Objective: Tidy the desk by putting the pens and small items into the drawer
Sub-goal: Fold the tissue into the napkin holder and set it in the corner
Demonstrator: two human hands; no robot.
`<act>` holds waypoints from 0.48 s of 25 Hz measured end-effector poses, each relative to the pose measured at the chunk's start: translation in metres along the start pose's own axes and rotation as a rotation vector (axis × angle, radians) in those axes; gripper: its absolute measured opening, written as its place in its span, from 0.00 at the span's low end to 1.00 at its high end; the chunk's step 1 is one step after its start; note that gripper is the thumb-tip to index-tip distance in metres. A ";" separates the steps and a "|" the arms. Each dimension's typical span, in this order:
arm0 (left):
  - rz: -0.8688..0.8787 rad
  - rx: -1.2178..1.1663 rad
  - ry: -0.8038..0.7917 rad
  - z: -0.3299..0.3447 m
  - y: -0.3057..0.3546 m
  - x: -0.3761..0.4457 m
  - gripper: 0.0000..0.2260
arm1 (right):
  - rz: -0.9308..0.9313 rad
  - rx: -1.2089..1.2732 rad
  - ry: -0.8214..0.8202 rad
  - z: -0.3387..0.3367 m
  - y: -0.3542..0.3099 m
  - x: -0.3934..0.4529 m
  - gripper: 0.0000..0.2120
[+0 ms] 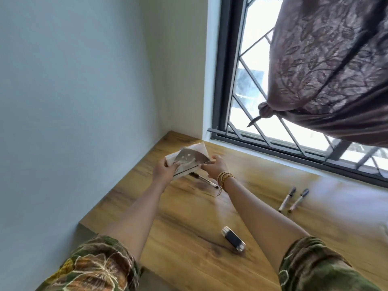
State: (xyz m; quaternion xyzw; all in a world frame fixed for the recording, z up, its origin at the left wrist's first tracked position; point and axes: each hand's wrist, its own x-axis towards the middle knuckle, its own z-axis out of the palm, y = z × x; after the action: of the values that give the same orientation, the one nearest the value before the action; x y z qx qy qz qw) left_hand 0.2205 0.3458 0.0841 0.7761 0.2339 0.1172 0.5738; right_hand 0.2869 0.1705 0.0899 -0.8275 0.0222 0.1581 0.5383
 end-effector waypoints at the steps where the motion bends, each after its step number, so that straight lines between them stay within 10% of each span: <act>1: -0.017 0.020 0.026 -0.009 -0.003 0.017 0.12 | 0.006 0.028 -0.012 0.014 -0.009 0.011 0.36; 12: -0.046 0.209 0.205 -0.038 -0.028 0.141 0.17 | 0.025 -0.124 -0.006 0.109 -0.052 0.103 0.30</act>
State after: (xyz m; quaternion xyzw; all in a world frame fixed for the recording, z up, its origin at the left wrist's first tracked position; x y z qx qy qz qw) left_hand 0.3184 0.4546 0.0571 0.8101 0.3198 0.1578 0.4654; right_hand 0.3699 0.3038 0.0656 -0.8584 0.0211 0.1686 0.4840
